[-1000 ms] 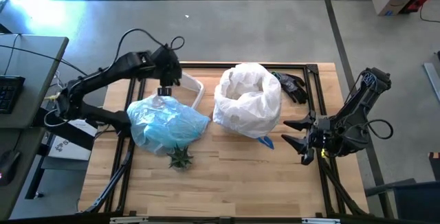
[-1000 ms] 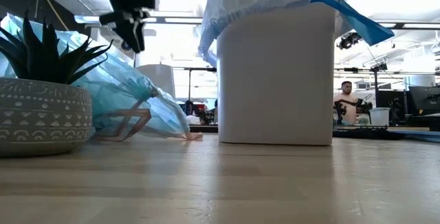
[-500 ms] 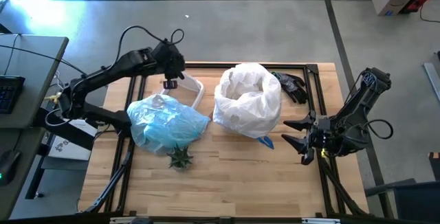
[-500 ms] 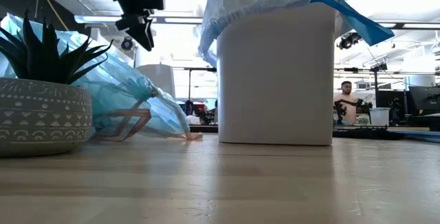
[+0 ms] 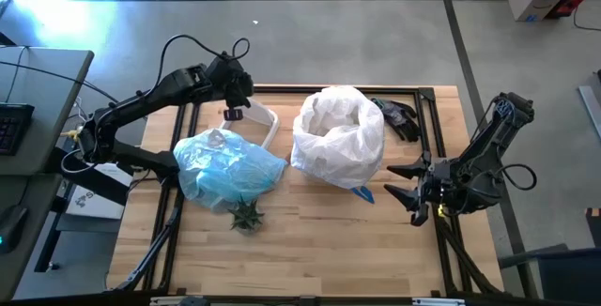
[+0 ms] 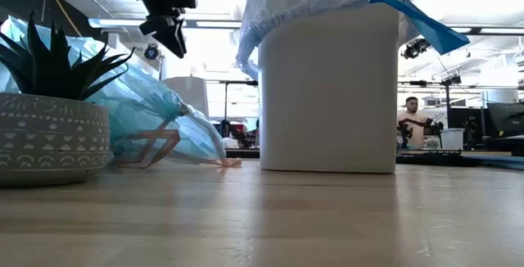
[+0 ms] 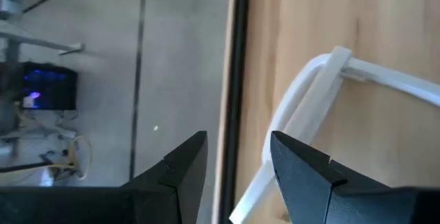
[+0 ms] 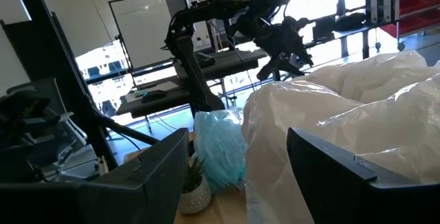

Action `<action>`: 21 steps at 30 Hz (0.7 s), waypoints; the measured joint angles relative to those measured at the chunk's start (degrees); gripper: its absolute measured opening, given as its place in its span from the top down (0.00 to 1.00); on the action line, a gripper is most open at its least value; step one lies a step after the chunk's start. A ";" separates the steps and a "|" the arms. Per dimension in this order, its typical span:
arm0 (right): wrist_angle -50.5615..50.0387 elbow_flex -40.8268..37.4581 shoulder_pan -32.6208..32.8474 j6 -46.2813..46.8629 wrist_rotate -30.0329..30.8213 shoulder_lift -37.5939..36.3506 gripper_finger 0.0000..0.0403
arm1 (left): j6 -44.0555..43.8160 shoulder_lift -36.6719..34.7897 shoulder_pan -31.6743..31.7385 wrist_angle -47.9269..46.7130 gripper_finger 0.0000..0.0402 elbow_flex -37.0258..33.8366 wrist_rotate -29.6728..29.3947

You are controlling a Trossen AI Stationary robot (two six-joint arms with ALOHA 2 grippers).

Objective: Place trash/remove bag and relplace
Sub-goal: Close the trash bin using the trash bin lid

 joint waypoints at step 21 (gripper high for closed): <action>-0.61 0.00 0.00 -0.07 -0.02 -0.01 0.42 | -7.53 -0.01 -2.91 -0.51 0.64 0.00 -3.98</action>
